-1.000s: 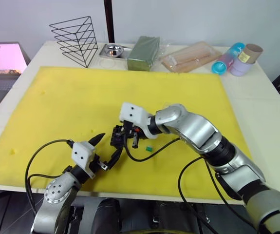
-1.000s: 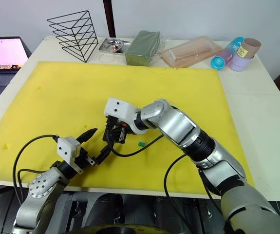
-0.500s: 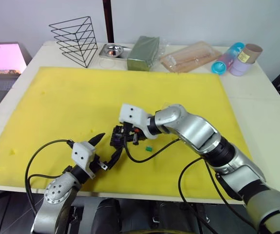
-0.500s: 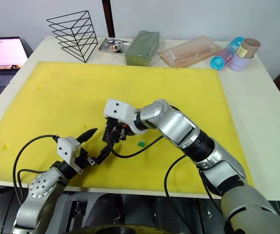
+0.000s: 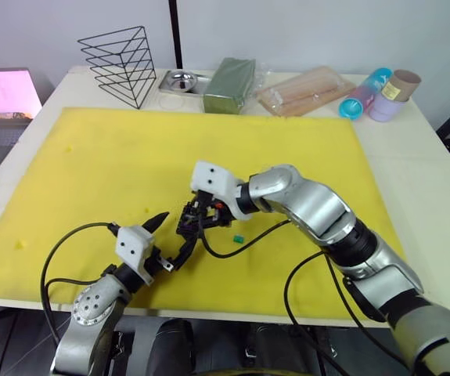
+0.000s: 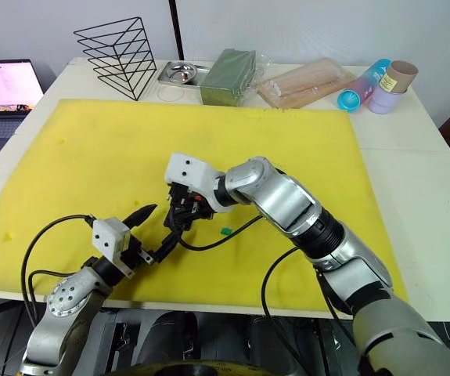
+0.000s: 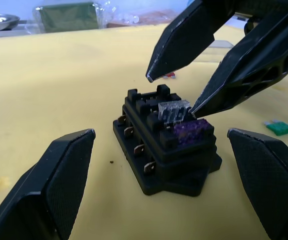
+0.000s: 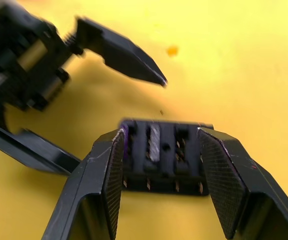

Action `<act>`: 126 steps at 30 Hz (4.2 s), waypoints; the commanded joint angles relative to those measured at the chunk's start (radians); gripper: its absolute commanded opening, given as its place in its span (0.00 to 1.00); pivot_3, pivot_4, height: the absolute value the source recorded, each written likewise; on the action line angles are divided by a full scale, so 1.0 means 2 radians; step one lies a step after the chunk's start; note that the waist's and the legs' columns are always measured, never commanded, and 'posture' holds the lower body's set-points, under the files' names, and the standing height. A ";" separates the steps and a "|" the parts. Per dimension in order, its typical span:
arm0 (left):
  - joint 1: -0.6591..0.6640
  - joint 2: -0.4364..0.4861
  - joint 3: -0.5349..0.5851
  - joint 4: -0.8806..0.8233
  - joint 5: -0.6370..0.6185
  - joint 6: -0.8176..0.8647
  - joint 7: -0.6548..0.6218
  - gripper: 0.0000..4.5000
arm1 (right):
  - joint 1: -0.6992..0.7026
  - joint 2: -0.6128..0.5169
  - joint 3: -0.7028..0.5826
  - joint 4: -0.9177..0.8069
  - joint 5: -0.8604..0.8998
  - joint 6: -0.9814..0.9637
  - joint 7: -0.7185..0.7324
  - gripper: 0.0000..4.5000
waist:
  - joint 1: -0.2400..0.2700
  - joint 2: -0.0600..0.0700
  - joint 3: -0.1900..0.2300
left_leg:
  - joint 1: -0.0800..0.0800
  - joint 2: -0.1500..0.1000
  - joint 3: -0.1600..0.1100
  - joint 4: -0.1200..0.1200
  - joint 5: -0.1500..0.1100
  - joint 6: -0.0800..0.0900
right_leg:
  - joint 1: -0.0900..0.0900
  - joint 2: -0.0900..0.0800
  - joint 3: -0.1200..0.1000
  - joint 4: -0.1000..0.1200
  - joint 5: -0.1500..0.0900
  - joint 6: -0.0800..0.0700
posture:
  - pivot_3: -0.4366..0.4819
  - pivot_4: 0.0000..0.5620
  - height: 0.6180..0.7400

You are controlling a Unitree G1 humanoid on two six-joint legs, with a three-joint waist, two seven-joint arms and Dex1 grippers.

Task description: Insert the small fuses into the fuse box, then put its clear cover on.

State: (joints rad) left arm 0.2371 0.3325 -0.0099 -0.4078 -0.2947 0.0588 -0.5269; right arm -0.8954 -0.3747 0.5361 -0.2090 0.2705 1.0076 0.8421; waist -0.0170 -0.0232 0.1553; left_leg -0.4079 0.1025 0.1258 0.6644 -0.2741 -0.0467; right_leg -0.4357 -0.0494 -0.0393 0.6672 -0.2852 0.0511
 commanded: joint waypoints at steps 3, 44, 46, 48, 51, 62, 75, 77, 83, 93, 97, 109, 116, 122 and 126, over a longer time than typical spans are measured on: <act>-0.005 0.001 0.000 -0.018 -0.004 0.001 0.000 1.00 | -0.006 0.001 -0.037 -0.014 0.028 -0.011 0.021 0.55 | 0.000 0.000 0.000 | 0.000 0.000 0.000 0.000 0.000 0.000 | 0.000 0.000 0.000 0.000 0.000 0.000 | 0.48 0.27 1.00; -0.008 0.005 0.003 -0.023 -0.005 0.010 -0.002 1.00 | 0.078 0.002 -0.018 0.029 -0.036 -0.132 0.035 0.01 | 0.001 0.000 0.000 | 0.000 0.000 0.000 0.000 0.000 0.000 | 0.000 0.000 0.000 0.000 0.000 0.000 | 0.48 0.27 1.00; -0.006 0.005 0.003 -0.024 -0.005 0.009 -0.003 1.00 | 0.081 -0.001 -0.014 0.032 -0.040 -0.132 0.034 0.01 | 0.001 0.000 0.000 | 0.000 0.000 0.000 0.000 0.000 0.000 | 0.000 0.000 0.000 0.000 0.000 0.000 | 0.48 0.27 1.00; -0.002 0.006 0.004 -0.024 -0.005 0.008 -0.003 1.00 | 0.085 -0.004 -0.009 0.037 -0.047 -0.132 0.032 0.01 | 0.001 0.000 0.000 | 0.000 0.000 0.000 0.000 0.000 0.000 | 0.000 0.000 0.000 0.000 0.000 0.000 | 0.48 0.27 1.00; 0.000 0.006 0.004 -0.025 -0.005 0.007 -0.004 1.00 | 0.088 -0.008 -0.001 0.039 -0.057 -0.134 0.032 0.01 | 0.001 0.000 0.000 | 0.000 0.000 0.000 0.000 0.000 0.000 | 0.001 0.000 0.000 0.000 0.000 0.000 | 0.48 0.27 1.00; 0.007 0.006 0.003 -0.026 -0.003 0.002 -0.002 1.00 | 0.097 -0.016 0.020 0.055 -0.085 -0.149 0.037 0.01 | 0.001 0.000 -0.002 | 0.001 0.000 0.000 0.000 0.000 0.000 | 0.002 0.000 0.000 0.000 0.000 0.000 | 0.48 0.27 1.00; 0.001 0.008 0.005 -0.026 0.000 0.004 0.002 1.00 | 0.112 -0.018 0.027 0.098 -0.105 -0.175 0.040 0.01 | 0.001 0.001 -0.008 | 0.007 0.000 0.000 -0.001 0.000 0.000 | 0.007 0.000 0.000 -0.001 0.000 0.000 | 0.48 0.27 1.00; -0.001 0.007 0.004 -0.025 0.001 0.005 0.003 1.00 | 0.114 -0.016 0.025 0.101 -0.104 -0.173 0.040 0.01 | 0.001 0.001 -0.008 | 0.007 0.000 0.000 -0.001 0.000 0.000 | 0.007 0.000 0.000 -0.001 0.000 0.000 | 0.48 0.27 1.00; -0.004 0.008 0.004 -0.025 0.000 0.007 0.004 1.00 | 0.114 -0.015 0.023 0.103 -0.104 -0.177 0.042 0.01 | 0.001 0.001 -0.009 | 0.008 0.000 0.000 -0.001 0.000 0.000 | 0.007 0.000 0.000 -0.001 0.000 0.000 | 0.48 0.27 1.00; -0.007 0.011 0.005 -0.017 -0.004 0.007 -0.002 1.00 | 0.111 -0.010 0.010 0.079 -0.092 -0.180 0.049 0.01 | 0.001 0.001 -0.009 | 0.008 0.000 0.000 -0.001 0.000 0.000 | 0.007 0.000 0.000 -0.001 0.000 0.000 | 0.48 0.27 1.00; -0.012 0.011 0.005 -0.011 -0.003 0.005 -0.004 1.00 | 0.115 -0.015 0.016 0.075 -0.096 -0.174 0.051 0.01 | 0.001 0.001 -0.009 | 0.008 0.000 0.001 -0.001 0.000 0.000 | 0.007 0.000 0.000 -0.001 0.000 0.000 | 0.48 0.27 1.00; -0.010 0.010 0.005 -0.001 0.000 -0.002 -0.012 1.00 | 0.122 -0.017 0.024 0.080 -0.103 -0.160 0.049 0.01 | 0.001 0.001 -0.009 | 0.008 0.000 0.001 -0.002 0.000 0.000 | 0.007 0.000 0.000 -0.001 0.000 -0.001 | 0.48 0.27 1.00; -0.006 0.009 0.002 -0.003 0.002 0.000 -0.011 1.00 | 0.126 -0.015 0.027 0.092 -0.110 -0.174 0.044 0.01 | 0.001 0.001 -0.009 | 0.008 0.000 0.001 -0.002 0.000 0.000 | 0.007 0.000 0.000 -0.001 -0.001 -0.002 | 0.48 0.27 1.00; -0.005 0.007 0.003 -0.003 0.002 -0.001 -0.009 1.00 | 0.122 -0.006 0.004 0.085 -0.094 -0.182 0.044 0.01 | 0.001 0.001 -0.009 | 0.008 0.000 0.001 -0.002 0.000 0.000 | 0.007 0.000 0.000 -0.001 -0.001 -0.002 | 0.48 0.27 1.00; -0.006 0.007 0.005 -0.001 0.001 -0.002 -0.008 1.00 | 0.123 0.006 -0.011 0.077 -0.086 -0.200 0.042 0.01 | 0.001 0.001 -0.008 | 0.008 0.000 0.001 -0.002 0.000 0.000 | 0.007 0.000 0.000 -0.001 -0.001 -0.002 | 0.48 0.27 1.00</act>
State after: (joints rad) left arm 0.2256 0.3475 -0.0087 -0.3921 -0.2917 0.0768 -0.5435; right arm -0.6726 -0.3630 0.5020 -0.0892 0.1057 0.5952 0.9290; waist -0.0158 -0.0208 0.1384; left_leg -0.3925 0.1024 0.1277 0.6602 -0.2750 -0.0459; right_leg -0.4226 -0.0504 -0.0385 0.6650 -0.2872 0.0477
